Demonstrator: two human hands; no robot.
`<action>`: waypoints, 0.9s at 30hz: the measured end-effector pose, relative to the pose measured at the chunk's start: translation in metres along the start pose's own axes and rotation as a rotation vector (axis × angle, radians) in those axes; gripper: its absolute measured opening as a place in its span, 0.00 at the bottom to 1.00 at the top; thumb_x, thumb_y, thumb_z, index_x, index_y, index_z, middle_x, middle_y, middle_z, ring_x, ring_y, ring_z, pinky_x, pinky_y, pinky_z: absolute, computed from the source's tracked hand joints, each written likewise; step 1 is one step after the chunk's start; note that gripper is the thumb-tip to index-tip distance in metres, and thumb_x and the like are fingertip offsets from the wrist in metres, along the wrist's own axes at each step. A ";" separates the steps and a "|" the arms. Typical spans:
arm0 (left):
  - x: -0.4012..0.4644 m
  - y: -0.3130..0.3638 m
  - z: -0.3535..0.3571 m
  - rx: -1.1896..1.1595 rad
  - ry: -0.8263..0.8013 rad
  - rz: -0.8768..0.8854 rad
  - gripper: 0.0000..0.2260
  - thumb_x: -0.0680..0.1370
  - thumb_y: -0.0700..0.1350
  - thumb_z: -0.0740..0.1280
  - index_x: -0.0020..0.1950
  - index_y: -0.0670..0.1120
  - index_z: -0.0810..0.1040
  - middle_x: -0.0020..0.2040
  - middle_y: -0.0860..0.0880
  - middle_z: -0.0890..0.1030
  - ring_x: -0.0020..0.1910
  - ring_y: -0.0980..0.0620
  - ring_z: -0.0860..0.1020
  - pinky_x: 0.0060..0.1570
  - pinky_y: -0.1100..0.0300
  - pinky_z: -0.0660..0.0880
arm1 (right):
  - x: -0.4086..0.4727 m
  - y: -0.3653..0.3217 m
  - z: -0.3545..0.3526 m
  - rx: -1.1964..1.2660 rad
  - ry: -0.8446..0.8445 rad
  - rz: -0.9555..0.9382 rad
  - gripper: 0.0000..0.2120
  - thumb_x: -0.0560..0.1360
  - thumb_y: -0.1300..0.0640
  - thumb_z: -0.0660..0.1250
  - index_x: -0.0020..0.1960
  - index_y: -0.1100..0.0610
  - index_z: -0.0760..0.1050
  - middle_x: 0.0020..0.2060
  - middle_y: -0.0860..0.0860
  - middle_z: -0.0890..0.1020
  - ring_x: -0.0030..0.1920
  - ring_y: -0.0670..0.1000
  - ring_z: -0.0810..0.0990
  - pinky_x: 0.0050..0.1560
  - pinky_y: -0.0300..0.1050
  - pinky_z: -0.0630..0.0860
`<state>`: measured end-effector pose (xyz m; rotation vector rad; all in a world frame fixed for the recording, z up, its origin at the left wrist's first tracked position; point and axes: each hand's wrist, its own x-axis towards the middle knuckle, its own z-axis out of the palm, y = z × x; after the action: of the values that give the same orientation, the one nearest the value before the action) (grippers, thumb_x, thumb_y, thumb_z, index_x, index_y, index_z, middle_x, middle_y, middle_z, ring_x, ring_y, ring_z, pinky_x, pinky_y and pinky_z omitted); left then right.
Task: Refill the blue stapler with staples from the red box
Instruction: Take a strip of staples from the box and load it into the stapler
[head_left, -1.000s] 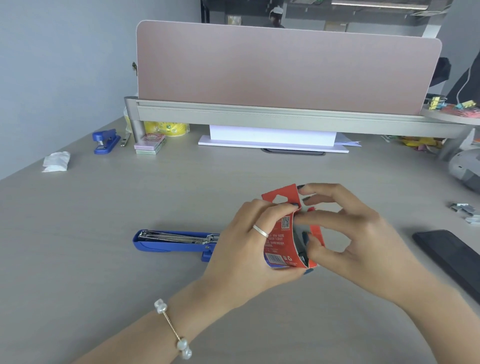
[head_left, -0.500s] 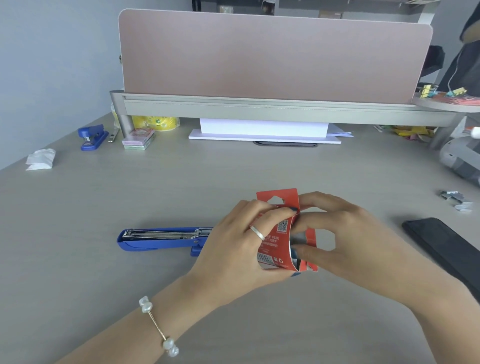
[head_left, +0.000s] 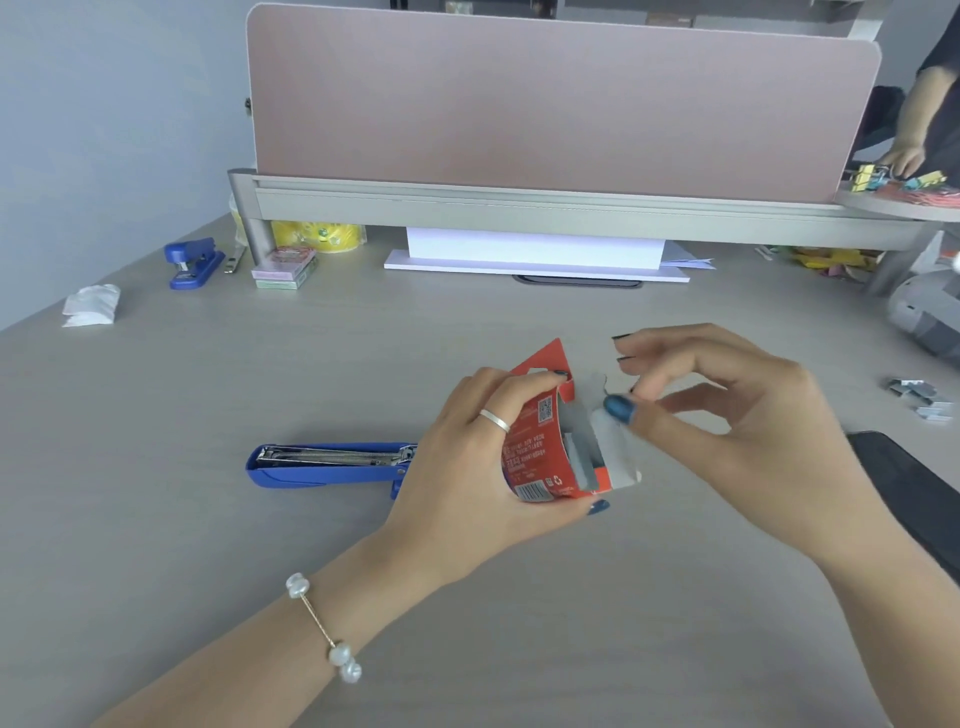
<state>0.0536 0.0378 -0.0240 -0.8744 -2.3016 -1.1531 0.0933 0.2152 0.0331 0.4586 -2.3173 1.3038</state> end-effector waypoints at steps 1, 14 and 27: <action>0.000 0.001 -0.001 -0.023 -0.003 -0.025 0.31 0.60 0.59 0.74 0.61 0.54 0.72 0.54 0.56 0.75 0.53 0.56 0.75 0.52 0.64 0.72 | 0.001 -0.001 -0.001 0.107 0.039 0.029 0.06 0.64 0.53 0.73 0.32 0.51 0.77 0.44 0.44 0.83 0.50 0.43 0.80 0.40 0.34 0.75; 0.015 -0.025 -0.050 -0.343 0.124 -0.284 0.29 0.55 0.57 0.76 0.54 0.59 0.74 0.47 0.58 0.81 0.50 0.61 0.79 0.48 0.68 0.76 | 0.015 0.043 0.051 0.251 0.023 0.424 0.08 0.70 0.68 0.67 0.42 0.57 0.81 0.28 0.48 0.83 0.30 0.43 0.80 0.35 0.32 0.76; -0.005 -0.048 -0.055 -0.484 0.179 -0.393 0.29 0.55 0.55 0.76 0.55 0.55 0.75 0.47 0.58 0.82 0.49 0.62 0.79 0.42 0.71 0.75 | 0.011 0.046 0.070 0.073 -0.053 0.331 0.05 0.66 0.59 0.72 0.36 0.50 0.82 0.31 0.41 0.84 0.30 0.40 0.77 0.33 0.29 0.71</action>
<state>0.0290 -0.0308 -0.0224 -0.4448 -2.1315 -1.9269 0.0467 0.1768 -0.0264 0.1349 -2.4716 1.5477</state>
